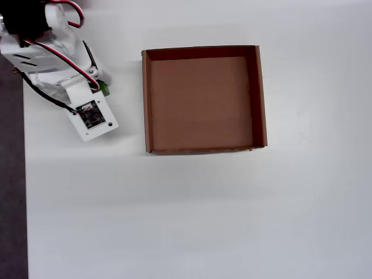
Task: Grasp a green cube and put it in a box.
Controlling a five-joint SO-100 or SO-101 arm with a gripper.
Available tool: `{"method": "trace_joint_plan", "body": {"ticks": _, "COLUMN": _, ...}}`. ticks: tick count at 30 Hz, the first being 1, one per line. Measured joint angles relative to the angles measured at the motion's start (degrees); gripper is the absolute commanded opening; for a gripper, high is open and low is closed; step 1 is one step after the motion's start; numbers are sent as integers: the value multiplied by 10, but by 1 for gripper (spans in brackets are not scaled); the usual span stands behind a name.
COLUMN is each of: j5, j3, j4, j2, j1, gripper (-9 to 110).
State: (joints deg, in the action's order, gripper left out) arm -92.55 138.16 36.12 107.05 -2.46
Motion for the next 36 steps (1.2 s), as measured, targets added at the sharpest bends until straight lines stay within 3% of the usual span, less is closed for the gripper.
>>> {"method": "trace_joint_plan", "body": {"ticks": 12, "j5": 0, "j3": 6, "j4": -4, "j2": 21, "j1": -4, "gripper": 16}}
{"method": "trace_joint_plan", "body": {"ticks": 36, "j5": 4, "j3": -18, "j4": 120, "j2": 111, "j1": -41, "gripper": 16}}
